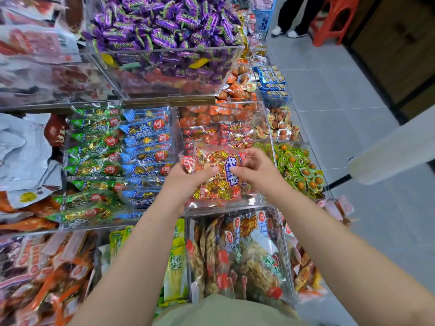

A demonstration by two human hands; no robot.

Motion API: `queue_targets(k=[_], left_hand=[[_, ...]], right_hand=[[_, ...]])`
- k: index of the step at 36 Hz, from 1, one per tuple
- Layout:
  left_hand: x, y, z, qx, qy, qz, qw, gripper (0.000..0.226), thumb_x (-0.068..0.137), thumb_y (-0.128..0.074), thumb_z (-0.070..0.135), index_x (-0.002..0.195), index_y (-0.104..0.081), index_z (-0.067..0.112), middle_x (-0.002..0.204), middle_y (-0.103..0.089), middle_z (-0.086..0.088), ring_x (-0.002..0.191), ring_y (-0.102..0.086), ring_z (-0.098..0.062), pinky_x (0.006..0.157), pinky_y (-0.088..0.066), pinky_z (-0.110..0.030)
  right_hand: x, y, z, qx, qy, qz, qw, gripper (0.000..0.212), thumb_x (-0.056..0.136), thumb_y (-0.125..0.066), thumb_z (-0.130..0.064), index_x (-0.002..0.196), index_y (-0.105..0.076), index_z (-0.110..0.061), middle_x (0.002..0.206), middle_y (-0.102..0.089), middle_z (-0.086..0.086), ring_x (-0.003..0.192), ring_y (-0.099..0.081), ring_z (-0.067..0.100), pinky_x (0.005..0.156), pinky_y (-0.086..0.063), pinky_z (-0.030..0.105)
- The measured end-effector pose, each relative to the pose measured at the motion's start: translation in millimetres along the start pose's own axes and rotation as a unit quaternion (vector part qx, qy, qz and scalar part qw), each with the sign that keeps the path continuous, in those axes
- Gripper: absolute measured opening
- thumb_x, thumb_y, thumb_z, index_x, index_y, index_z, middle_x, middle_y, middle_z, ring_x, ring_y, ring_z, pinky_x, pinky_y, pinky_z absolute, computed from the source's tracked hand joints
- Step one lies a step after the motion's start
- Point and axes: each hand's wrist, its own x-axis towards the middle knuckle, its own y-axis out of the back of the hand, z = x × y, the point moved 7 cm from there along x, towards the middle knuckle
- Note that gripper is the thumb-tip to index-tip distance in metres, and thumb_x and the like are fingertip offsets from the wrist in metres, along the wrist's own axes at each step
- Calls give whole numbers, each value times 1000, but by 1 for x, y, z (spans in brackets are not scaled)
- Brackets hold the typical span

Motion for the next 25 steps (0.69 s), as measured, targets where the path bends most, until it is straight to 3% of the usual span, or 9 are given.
queue_targets(k=[4,7,9,12,15,18,20,22,25], left_hand=[[3,-1,-2,14,-6,-12,1000,55,55,-88,47,101,-64,30,91,-75,10,88,-70,-14,77,-57,-35],[3,4,1,24,-30,5,999,43,62,-83,49,97,-66,31,79,-73,19,78,-64,-1,60,-49,-21],[4,11,-1,15,-22,26,999,34,70,-78,52,96,-64,36,87,-70,20,86,-60,-2,66,-44,-22],[6,21,-4,5,-5,54,999,34,83,-65,54,110,-60,34,109,-64,12,103,-56,-15,89,-43,-36],[7,29,-1,7,-20,75,997,32,86,-62,51,111,-56,32,98,-61,20,94,-56,-10,85,-39,-35],[5,33,3,7,-22,85,996,43,84,-63,50,120,-56,27,111,-66,8,105,-61,-18,92,-47,-41],[3,33,5,1,-18,83,996,51,81,-63,52,124,-54,27,118,-65,3,110,-61,-23,96,-48,-47],[2,31,7,-1,-20,74,997,43,84,-63,48,121,-55,29,114,-67,4,105,-64,-22,93,-50,-47],[2,30,8,3,-23,66,998,26,88,-63,42,111,-57,32,105,-70,7,96,-67,-15,84,-53,-38]], right_hand=[[-3,5,5,78,-33,-1,996,53,73,-77,-13,116,-47,-20,63,-53,-10,58,-56,5,56,-46,18],[-4,20,2,72,-50,39,995,56,69,-79,-19,116,-49,-23,78,-64,-11,70,-63,5,69,-52,23],[-5,35,-1,49,-57,70,995,59,67,-79,-24,119,-52,-21,98,-65,-7,86,-66,8,79,-53,25],[-4,59,-4,3,-65,109,992,52,72,-79,-30,118,-59,-18,108,-67,-2,93,-67,17,78,-57,35],[0,70,-22,-130,-15,134,982,36,78,-74,-34,110,-62,-25,101,-66,-11,90,-64,11,72,-51,25],[6,51,-46,-349,60,69,933,26,83,-69,-32,108,-63,-32,89,-62,-12,76,-56,1,61,-42,18],[14,26,-47,-484,70,-15,872,19,84,-67,-26,103,-67,-22,84,-61,-7,72,-55,7,59,-44,24],[22,5,-36,-557,54,-80,825,21,85,-64,-22,105,-67,-16,87,-62,-2,80,-59,18,66,-47,28],[32,-19,-16,-603,33,-126,787,26,86,-61,-16,112,-65,-17,96,-65,2,83,-59,19,69,-49,29]])
